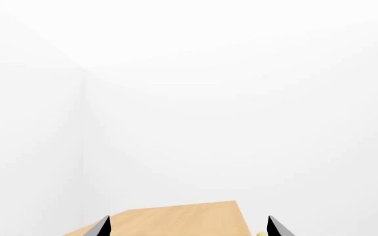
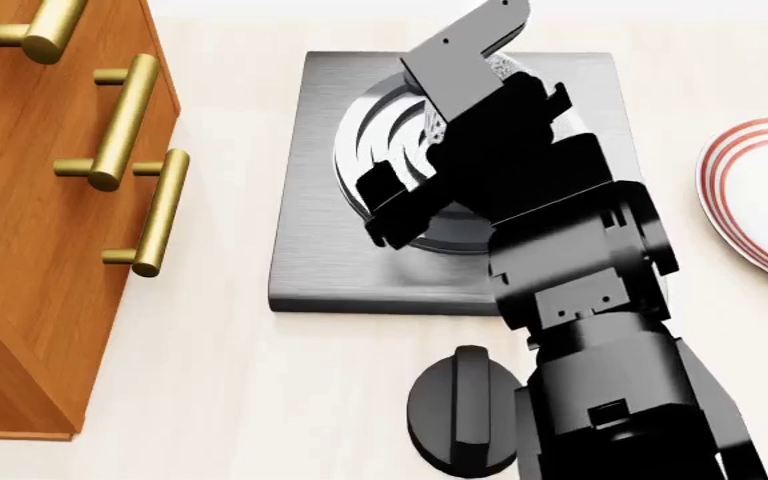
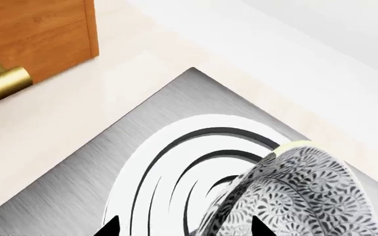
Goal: Put the bowl on the stove.
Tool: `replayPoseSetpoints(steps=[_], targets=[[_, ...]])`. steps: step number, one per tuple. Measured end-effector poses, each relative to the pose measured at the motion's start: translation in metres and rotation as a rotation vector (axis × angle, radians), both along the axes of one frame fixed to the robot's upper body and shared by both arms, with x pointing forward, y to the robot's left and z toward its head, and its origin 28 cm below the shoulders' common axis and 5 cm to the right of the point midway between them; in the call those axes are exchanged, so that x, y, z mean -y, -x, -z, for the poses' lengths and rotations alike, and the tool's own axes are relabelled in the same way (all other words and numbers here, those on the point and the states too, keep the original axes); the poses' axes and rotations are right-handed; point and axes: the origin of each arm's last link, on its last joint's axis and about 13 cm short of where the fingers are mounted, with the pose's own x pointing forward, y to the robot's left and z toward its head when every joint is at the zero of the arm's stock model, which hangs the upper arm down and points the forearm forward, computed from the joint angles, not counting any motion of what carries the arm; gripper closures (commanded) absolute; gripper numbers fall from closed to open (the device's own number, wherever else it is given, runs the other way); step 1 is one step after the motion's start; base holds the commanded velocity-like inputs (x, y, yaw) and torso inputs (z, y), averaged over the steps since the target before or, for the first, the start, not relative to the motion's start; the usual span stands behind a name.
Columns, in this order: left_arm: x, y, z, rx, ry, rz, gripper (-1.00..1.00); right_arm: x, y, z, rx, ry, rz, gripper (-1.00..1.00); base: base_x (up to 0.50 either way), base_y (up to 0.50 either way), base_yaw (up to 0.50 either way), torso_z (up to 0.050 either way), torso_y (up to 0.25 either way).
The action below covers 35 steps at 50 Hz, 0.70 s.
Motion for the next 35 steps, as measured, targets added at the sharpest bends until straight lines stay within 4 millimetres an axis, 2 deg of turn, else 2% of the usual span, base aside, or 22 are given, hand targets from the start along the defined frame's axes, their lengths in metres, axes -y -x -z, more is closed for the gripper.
replayPoseSetpoints(steps=[35], targets=[[0.0009, -0.0005, 0.0005, -0.001, -0.001, 0.002, -1.0, -0.002, -0.0002, -0.0008, -0.035, -0.131, -0.077, -1.0, 0.0, 0.0, 0.0, 0.0, 0.0]])
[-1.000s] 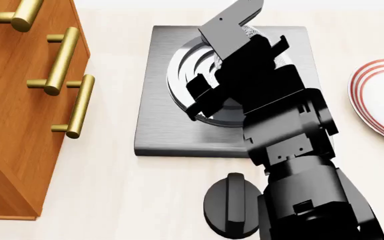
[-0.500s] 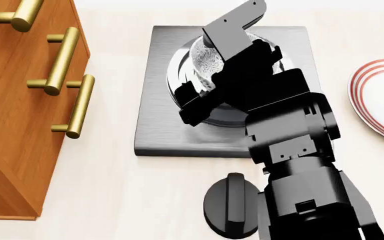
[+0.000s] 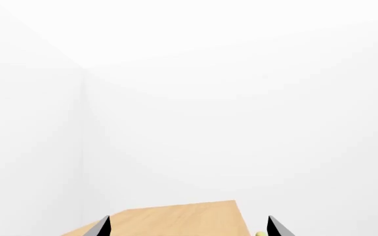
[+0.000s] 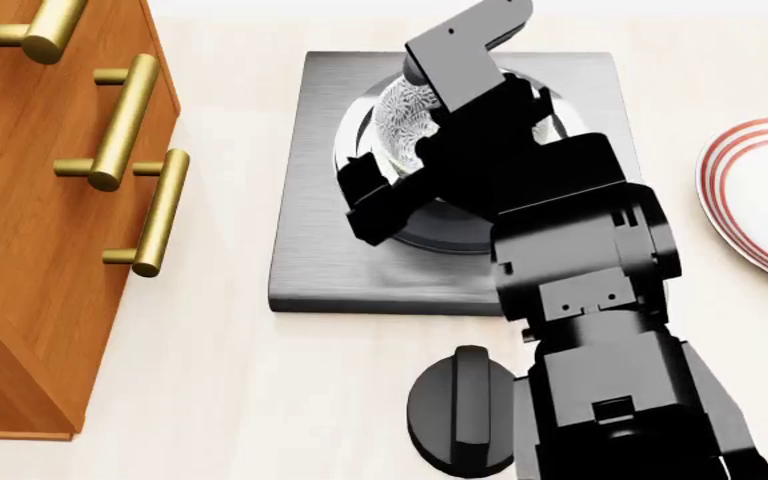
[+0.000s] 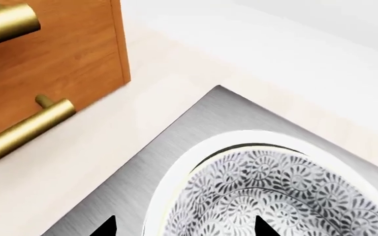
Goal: Put the bowl on the stove.
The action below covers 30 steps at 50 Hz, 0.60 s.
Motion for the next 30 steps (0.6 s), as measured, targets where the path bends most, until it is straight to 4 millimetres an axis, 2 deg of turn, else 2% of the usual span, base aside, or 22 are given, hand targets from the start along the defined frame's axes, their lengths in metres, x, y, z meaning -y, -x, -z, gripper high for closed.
replayPoseSetpoints(steps=[18, 30], targets=[[0.0, 0.0, 0.0, -0.001, 0.001, 0.001, -1.0, 0.003, -0.002, -0.008, 0.069, -0.039, -0.048, -1.0, 0.0, 0.0, 0.0, 0.0, 0.0], [0.0, 0.0, 0.0, -0.002, 0.001, 0.002, -1.0, 0.007, -0.003, -0.027, 0.188, -0.111, -0.1, -1.0, 0.0, 0.0, 0.0, 0.0, 0.0]])
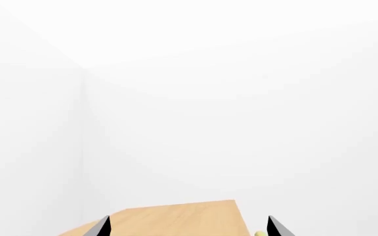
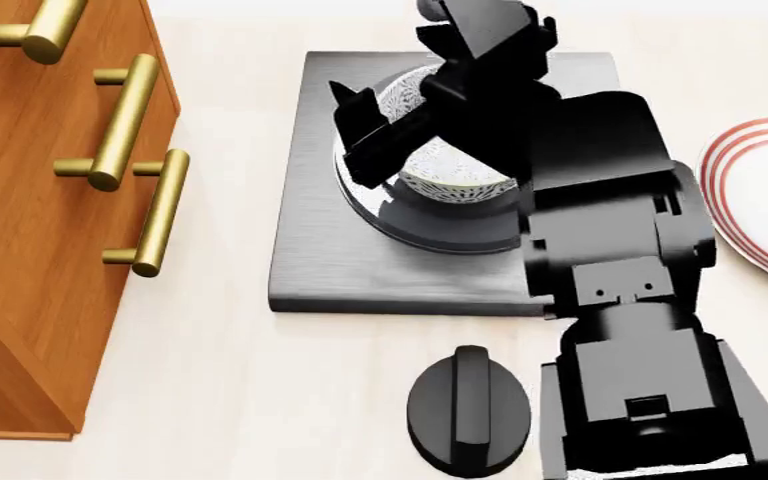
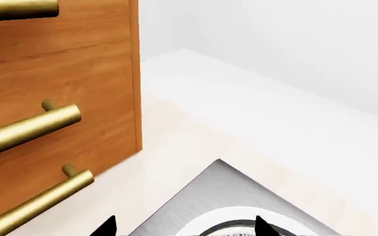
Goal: Put the bowl on the stove.
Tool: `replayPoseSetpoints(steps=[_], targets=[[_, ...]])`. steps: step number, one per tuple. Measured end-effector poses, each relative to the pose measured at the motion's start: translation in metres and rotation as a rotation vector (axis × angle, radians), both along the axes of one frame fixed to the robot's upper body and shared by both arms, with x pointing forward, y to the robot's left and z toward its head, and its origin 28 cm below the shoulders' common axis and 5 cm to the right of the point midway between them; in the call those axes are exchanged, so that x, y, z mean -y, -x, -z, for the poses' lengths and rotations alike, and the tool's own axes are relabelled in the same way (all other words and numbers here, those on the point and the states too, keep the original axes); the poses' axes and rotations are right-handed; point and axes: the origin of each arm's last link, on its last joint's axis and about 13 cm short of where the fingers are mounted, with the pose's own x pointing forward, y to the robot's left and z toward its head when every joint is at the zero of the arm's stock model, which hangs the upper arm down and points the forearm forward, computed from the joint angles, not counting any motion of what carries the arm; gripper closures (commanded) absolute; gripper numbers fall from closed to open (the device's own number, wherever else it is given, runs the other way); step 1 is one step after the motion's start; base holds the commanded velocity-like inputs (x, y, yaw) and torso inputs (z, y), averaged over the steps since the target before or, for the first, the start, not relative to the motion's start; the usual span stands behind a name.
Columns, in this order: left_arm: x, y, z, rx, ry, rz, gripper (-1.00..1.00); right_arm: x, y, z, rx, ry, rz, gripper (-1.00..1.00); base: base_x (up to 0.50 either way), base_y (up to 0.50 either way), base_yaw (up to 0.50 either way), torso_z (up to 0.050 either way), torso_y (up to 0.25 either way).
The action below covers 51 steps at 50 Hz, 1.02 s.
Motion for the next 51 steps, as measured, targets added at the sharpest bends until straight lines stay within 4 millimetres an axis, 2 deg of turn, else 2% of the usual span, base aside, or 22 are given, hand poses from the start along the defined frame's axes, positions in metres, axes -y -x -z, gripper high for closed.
replayPoseSetpoints(steps=[10, 20, 34, 51], targets=[[0.0, 0.0, 0.0, -0.002, -0.001, 0.002, -1.0, 0.005, 0.019, -0.024, 0.127, -0.115, -0.029, -1.0, 0.0, 0.0, 0.0, 0.0, 0.0], [0.001, -0.001, 0.001, -0.003, -0.001, 0.005, -1.0, 0.019, 0.061, -0.047, 0.273, -0.279, -0.029, -1.0, 0.0, 0.0, 0.0, 0.0, 0.0], [0.002, -0.001, 0.001, -0.005, -0.004, 0.011, -1.0, 0.037, 0.12, -0.064, 0.446, -0.55, -0.081, -1.0, 0.0, 0.0, 0.0, 0.0, 0.0], [0.002, -0.001, 0.0, -0.002, -0.003, 0.012, -1.0, 0.044, 0.168, -0.079, 0.61, -0.876, -0.278, -1.0, 0.0, 0.0, 0.0, 0.0, 0.0]])
